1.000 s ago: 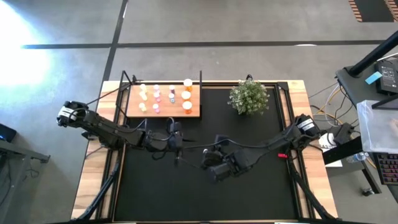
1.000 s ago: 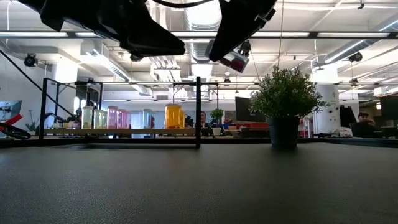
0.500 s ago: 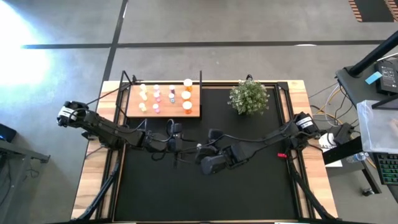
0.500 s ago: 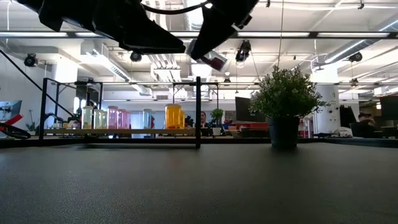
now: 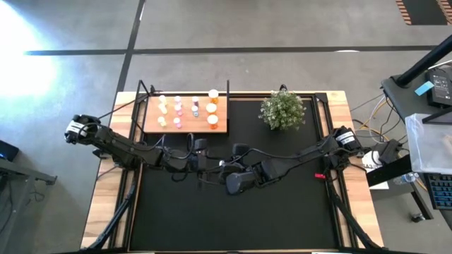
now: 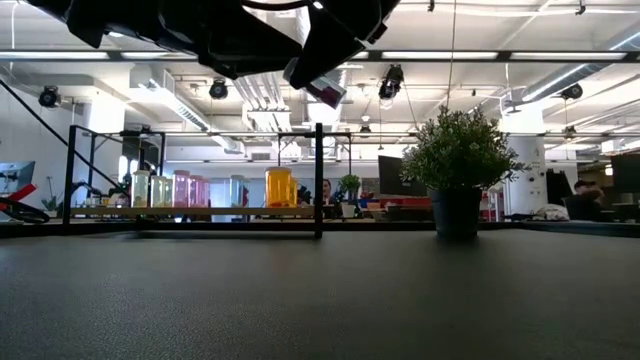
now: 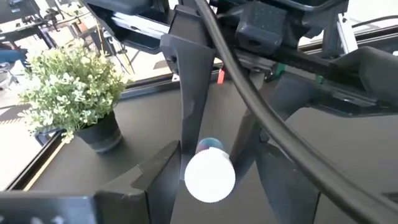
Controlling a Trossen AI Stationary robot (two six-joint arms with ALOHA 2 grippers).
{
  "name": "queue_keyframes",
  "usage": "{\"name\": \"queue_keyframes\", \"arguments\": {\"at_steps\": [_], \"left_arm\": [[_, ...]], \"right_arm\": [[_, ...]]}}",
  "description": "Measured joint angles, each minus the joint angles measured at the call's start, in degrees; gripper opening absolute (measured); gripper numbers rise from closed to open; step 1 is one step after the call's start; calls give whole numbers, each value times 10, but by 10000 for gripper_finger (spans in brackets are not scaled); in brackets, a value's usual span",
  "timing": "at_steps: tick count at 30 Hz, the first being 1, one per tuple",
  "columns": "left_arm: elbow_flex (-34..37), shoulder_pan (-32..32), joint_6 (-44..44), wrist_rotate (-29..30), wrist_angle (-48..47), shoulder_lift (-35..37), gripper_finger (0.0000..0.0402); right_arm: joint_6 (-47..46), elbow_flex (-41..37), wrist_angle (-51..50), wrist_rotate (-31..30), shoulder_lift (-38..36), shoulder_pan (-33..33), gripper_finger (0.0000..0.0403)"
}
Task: Pick and place medicine bottles onto shelf by color
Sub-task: Put the blue medicine bottle on the shelf aligned with the other blue medicine bottles
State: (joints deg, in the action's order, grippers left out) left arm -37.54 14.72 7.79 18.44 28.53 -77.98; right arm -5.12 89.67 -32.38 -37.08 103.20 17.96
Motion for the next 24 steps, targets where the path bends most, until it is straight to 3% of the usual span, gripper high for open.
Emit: {"name": "queue_keyframes", "arguments": {"at_steps": [24], "left_arm": [[2,-1,-46,36,-7,-1,192]], "right_arm": [[37,-1,12,-31,1,0,98]]}}
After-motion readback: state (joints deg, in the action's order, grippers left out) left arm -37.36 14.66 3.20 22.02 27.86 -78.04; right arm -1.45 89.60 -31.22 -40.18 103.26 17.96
